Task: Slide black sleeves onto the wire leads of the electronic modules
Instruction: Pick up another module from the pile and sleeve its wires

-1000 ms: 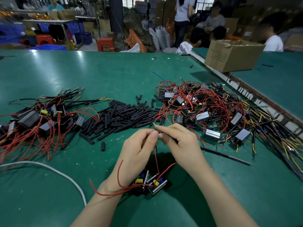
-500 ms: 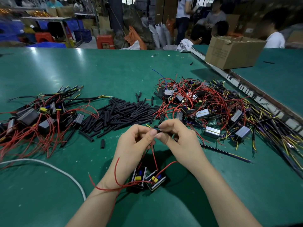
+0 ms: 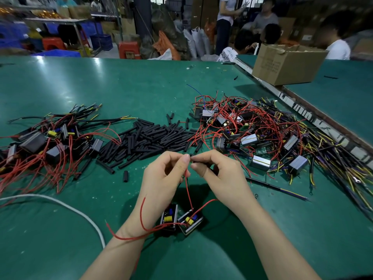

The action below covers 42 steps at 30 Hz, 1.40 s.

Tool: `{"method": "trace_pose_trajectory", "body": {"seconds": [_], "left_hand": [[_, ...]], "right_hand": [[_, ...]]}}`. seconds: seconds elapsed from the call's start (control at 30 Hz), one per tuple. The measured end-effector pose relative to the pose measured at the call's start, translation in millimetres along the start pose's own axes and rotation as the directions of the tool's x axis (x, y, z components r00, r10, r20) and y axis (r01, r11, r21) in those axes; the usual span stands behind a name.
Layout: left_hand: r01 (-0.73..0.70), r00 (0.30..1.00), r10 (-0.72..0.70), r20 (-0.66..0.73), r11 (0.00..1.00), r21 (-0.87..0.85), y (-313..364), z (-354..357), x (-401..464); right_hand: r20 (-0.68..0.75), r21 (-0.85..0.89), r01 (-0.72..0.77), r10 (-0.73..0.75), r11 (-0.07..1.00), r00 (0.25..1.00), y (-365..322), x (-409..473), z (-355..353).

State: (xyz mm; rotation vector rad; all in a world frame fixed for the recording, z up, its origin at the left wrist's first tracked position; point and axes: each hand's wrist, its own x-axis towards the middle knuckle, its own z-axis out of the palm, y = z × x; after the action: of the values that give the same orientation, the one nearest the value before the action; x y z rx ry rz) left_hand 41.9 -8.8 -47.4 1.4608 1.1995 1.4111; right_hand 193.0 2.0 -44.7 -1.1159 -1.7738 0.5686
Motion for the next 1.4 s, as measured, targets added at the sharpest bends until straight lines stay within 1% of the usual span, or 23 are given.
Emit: {"method": "trace_pose_trajectory", "body": {"seconds": [0.03, 0.1, 0.17, 0.23, 0.4, 0.47, 0.53, 0.6, 0.7, 0.73, 0.8, 0.87, 0.97, 1.03, 1.1, 1.27, 1.4], "left_hand": [[0.024, 1.000, -0.025, -0.015, 0.999, -0.022, 2, 1, 0], [0.117, 0.992, -0.121, -0.032, 0.987, -0.111, 6, 3, 1], [0.218, 0.974, -0.228, -0.014, 0.947, -0.235, 11, 3, 2], [0.299, 0.952, -0.306, 0.034, 0.895, -0.332, 13, 2, 3], [0.459, 0.888, -0.419, 0.187, 0.796, -0.395, 16, 1, 3], [0.481, 0.877, -0.427, 0.221, 0.775, -0.410, 17, -1, 4], [0.447, 0.894, -0.382, 0.234, 0.797, -0.405, 17, -3, 4], [0.365, 0.926, -0.301, 0.226, 0.864, -0.347, 17, -5, 4], [0.139, 0.984, -0.124, 0.124, 0.983, -0.118, 14, -7, 2], [0.063, 0.994, -0.059, 0.097, 0.997, -0.040, 13, -7, 0], [-0.045, 0.997, 0.040, 0.068, 0.997, 0.067, 12, -5, -2], [-0.101, 0.994, 0.096, 0.055, 0.990, 0.097, 11, -4, -4], [-0.104, 0.994, 0.101, 0.037, 0.991, 0.078, 11, -2, -4], [-0.082, 0.996, 0.081, 0.025, 0.994, 0.067, 10, -1, -4], [-0.067, 0.998, 0.066, 0.015, 0.996, 0.056, 8, 0, -3], [-0.086, 0.996, 0.086, 0.008, 0.994, 0.070, 7, -2, -3], [-0.127, 0.991, 0.130, -0.020, 0.986, 0.112, 4, -2, -3]], "right_hand": [[-0.003, 0.005, 0.008, -0.008, 1.000, 1.000, 0, 0, 1], [-0.015, 0.018, 0.034, -0.034, 0.999, 0.999, 0, -1, 2], [-0.034, 0.039, 0.062, -0.061, 0.997, 0.998, -1, -2, 4], [-0.057, 0.065, 0.079, -0.075, 0.995, 0.996, -2, -2, 5], [-0.102, 0.074, 0.110, -0.102, 0.991, 0.990, -2, -1, 3], [-0.103, 0.071, 0.135, -0.128, 0.988, 0.986, -3, -1, 3], [-0.074, 0.090, 0.142, -0.135, 0.986, 0.988, -4, 0, 1], [-0.027, 0.127, 0.130, -0.128, 0.983, 0.991, -3, 1, -5], [0.022, 0.117, 0.110, -0.113, 0.987, 0.993, 0, 3, -10], [0.025, 0.112, 0.096, -0.099, 0.989, 0.995, 1, 4, -10], [0.019, 0.128, 0.063, -0.066, 0.990, 0.998, 2, 3, -9], [0.020, 0.179, 0.020, -0.024, 0.984, 0.999, 1, 2, -7], [0.020, 0.236, -0.023, 0.019, 0.971, 1.000, -2, 2, -7], [0.038, 0.227, -0.009, 0.000, 0.974, 0.999, -2, 2, -7], [0.065, 0.233, -0.026, 0.011, 0.972, 0.998, -2, 3, -7], [0.190, 0.256, -0.176, 0.129, 0.951, 0.973, -4, 3, -12], [0.232, 0.287, -0.248, 0.184, 0.925, 0.955, -9, 5, -15]]}}
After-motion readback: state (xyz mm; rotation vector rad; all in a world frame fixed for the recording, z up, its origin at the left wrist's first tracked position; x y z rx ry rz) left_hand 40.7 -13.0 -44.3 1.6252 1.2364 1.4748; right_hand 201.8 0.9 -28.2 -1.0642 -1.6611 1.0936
